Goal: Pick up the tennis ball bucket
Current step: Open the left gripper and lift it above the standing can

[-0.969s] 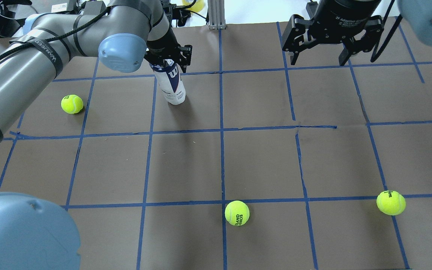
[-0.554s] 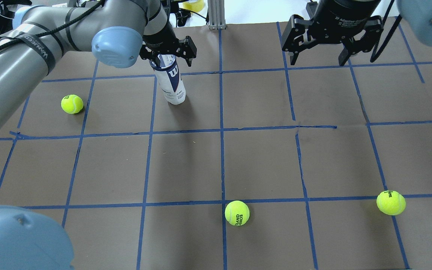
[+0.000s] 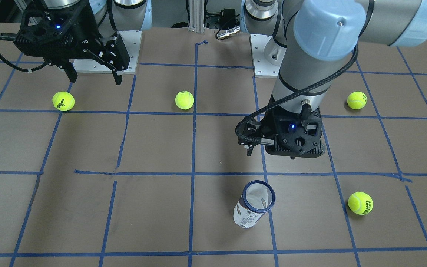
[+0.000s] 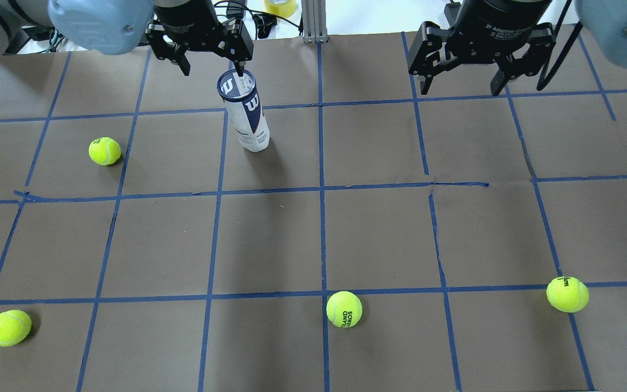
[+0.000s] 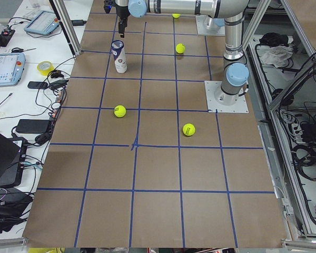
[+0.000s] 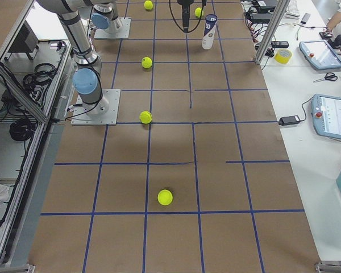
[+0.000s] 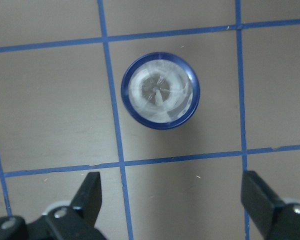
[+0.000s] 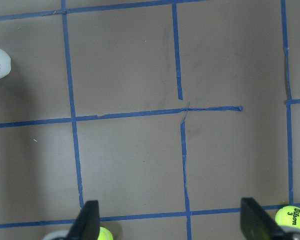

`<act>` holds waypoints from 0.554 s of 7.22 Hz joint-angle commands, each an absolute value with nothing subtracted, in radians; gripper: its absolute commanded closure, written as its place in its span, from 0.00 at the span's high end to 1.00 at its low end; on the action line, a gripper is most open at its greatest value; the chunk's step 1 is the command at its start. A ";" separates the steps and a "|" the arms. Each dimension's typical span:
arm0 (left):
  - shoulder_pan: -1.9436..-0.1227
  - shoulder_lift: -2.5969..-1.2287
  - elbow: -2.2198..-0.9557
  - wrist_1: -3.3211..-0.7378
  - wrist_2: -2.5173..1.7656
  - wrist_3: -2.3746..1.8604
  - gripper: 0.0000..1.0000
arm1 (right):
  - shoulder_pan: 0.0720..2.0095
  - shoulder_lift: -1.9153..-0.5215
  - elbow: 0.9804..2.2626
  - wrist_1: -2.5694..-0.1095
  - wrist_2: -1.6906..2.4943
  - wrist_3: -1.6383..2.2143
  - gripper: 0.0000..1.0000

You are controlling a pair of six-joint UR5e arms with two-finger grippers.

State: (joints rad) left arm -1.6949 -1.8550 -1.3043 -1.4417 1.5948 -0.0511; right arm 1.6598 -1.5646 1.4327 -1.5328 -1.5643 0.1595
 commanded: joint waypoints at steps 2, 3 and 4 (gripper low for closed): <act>-1.688 -1.751 -1.406 -1.462 1.552 -0.054 1.00 | 1.660 -1.565 1.433 -1.534 -1.562 0.160 1.00; -1.668 -1.717 -1.428 -1.474 1.565 -0.007 1.00 | 1.660 -1.563 1.433 -1.534 -1.562 0.160 1.00; -1.588 -1.689 -1.446 -1.479 1.562 0.118 1.00 | 1.660 -1.563 1.433 -1.534 -1.562 0.160 1.00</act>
